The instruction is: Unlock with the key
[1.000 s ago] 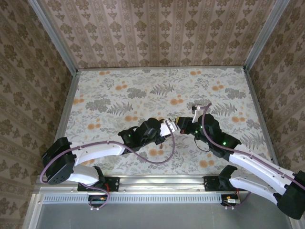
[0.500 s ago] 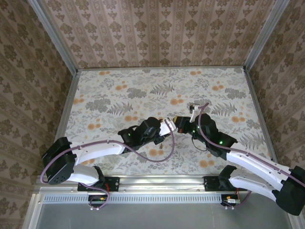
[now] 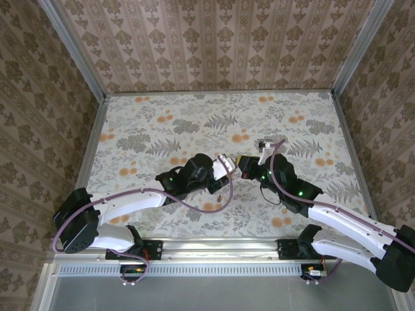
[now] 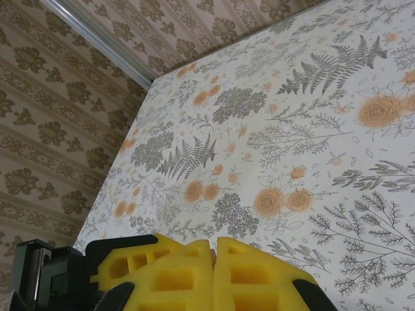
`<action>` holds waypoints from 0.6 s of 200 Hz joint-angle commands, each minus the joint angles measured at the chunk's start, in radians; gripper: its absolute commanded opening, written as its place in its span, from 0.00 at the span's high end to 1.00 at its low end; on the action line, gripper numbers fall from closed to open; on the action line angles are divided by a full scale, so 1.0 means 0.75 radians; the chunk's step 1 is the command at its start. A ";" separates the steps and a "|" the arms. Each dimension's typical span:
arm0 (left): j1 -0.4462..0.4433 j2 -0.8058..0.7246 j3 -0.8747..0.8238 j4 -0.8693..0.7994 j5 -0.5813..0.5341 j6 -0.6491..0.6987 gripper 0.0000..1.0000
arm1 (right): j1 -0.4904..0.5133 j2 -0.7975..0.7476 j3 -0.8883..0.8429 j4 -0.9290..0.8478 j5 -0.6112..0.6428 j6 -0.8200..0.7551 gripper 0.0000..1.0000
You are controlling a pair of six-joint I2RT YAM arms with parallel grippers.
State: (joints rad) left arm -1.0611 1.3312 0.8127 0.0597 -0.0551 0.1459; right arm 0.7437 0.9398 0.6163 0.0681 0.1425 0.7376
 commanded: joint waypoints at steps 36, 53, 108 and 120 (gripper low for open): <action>-0.066 -0.040 0.081 0.213 -0.063 0.052 0.76 | 0.058 0.107 0.099 -0.169 -0.093 0.017 1.00; -0.063 -0.054 0.066 0.257 -0.072 0.039 0.77 | 0.072 0.115 0.089 -0.168 -0.082 0.026 1.00; 0.001 -0.112 0.026 0.354 0.000 -0.068 0.78 | 0.092 0.103 0.044 -0.171 -0.025 0.048 1.00; 0.007 -0.120 0.017 0.362 0.015 -0.076 0.78 | 0.092 0.105 0.041 -0.178 -0.011 0.053 1.00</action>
State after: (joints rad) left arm -1.0710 1.3128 0.8017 0.0601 -0.0860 0.1406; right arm 0.7761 1.0016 0.6827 0.0284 0.1871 0.7448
